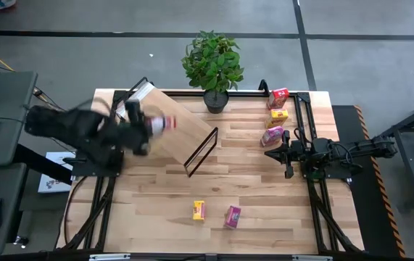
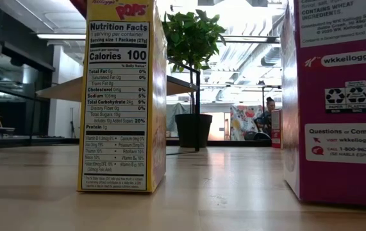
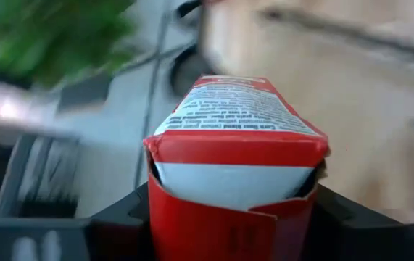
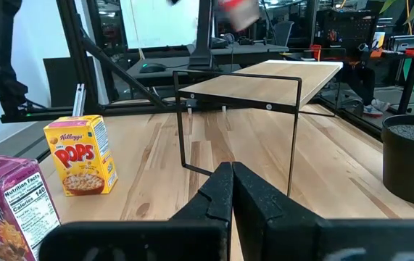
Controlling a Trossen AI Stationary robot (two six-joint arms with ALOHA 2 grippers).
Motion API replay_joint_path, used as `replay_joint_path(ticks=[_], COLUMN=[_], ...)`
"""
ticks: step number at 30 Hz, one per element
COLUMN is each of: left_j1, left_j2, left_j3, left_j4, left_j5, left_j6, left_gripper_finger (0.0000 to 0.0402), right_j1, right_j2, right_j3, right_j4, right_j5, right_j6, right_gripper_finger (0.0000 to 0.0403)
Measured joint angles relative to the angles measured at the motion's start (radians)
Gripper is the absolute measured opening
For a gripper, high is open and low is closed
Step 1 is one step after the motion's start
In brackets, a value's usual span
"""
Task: Stack cereal on shelf
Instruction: Put the bottom red cereal box on the shelf
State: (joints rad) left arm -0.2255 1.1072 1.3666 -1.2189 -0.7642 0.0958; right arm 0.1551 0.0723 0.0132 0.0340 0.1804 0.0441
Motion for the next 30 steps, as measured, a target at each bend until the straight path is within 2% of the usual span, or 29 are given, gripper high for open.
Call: replay_joint_path(ticks=[7, 11, 13, 18, 23, 30], left_j1=[0.435, 0.615, 0.684, 0.797, 0.847, 0.884], left_j2=[0.08, 0.168, 0.219, 0.32, 0.382, 0.428], left_j3=[0.1, 0.169, 0.199, 0.243, 0.245, 0.245], left_j4=[-0.012, -0.078, -0.129, -0.219, -0.217, -0.211], left_j5=[0.17, 0.265, 0.281, 0.296, 0.393, 0.373], left_j6=[0.249, 0.371, 0.439, 0.585, 0.711, 0.927], left_gripper_finger=[0.0188, 0.0188, 0.0188, 0.0188, 0.0188, 0.0188], right_j1=[0.0, 0.0, 0.0, 0.0, 0.0, 0.0], right_j2=[0.0, 0.0, 0.0, 0.0, 0.0, 0.0], right_j3=[0.0, 0.0, 0.0, 0.0, 0.0, 0.0], right_j4=[0.0, 0.0, 0.0, 0.0, 0.0, 0.0], right_j5=[0.0, 0.0, 0.0, 0.0, 0.0, 0.0], right_j6=[0.0, 0.0, 0.0, 0.0, 0.0, 0.0], right_gripper_finger=[0.0, 0.0, 0.0, 0.0, 0.0, 0.0])
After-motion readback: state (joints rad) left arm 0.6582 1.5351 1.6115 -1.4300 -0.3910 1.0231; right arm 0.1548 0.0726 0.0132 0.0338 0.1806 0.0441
